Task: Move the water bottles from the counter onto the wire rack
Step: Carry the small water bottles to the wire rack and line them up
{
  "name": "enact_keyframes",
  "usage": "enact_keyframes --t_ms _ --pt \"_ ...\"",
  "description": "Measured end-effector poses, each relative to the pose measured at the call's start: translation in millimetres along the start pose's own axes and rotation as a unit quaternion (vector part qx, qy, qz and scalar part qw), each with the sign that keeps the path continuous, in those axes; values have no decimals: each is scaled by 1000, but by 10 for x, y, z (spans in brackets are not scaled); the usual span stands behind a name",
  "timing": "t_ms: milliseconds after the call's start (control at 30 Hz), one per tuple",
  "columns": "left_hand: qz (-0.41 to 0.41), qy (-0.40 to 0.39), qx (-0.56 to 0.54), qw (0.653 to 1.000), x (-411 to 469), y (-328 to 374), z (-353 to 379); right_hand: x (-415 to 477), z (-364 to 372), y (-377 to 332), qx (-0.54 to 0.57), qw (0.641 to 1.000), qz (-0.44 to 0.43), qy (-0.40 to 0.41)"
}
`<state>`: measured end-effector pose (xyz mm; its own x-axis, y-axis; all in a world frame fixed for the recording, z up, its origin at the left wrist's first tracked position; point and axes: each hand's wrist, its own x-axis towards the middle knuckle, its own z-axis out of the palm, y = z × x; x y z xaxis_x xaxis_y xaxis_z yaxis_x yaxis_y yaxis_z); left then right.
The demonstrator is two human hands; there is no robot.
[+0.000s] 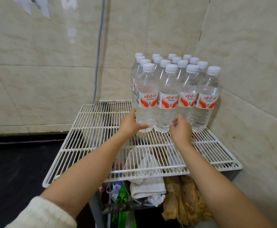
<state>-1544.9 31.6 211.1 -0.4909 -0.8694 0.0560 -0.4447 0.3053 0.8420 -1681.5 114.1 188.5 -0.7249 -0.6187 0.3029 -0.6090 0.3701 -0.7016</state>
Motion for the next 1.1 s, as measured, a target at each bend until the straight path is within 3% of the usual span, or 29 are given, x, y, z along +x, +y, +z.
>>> enact_keyframes --t_ms 167,333,467,567,700,900,1100 --pt "31 -66 83 994 -162 189 -158 -63 -55 -35 -69 997 -26 6" --pt "7 52 113 992 -501 -118 -776 -163 -164 -185 30 989 -139 29" --pt "-28 125 126 984 -905 -436 -1225 -304 -82 -607 69 965 -248 -42" --pt "-63 172 129 975 -1183 -638 -1492 -551 138 -988 101 937 -299 -149" --pt "-97 239 147 955 -1737 -921 -1888 -955 479 -1355 54 892 -367 -257" --pt "-204 306 172 914 -3158 -1425 -2525 -1909 903 -1968 54 842 -433 -317" --pt "-293 383 180 857 -4930 -1752 -2905 -3508 1058 -2453 48 750 -514 -414"
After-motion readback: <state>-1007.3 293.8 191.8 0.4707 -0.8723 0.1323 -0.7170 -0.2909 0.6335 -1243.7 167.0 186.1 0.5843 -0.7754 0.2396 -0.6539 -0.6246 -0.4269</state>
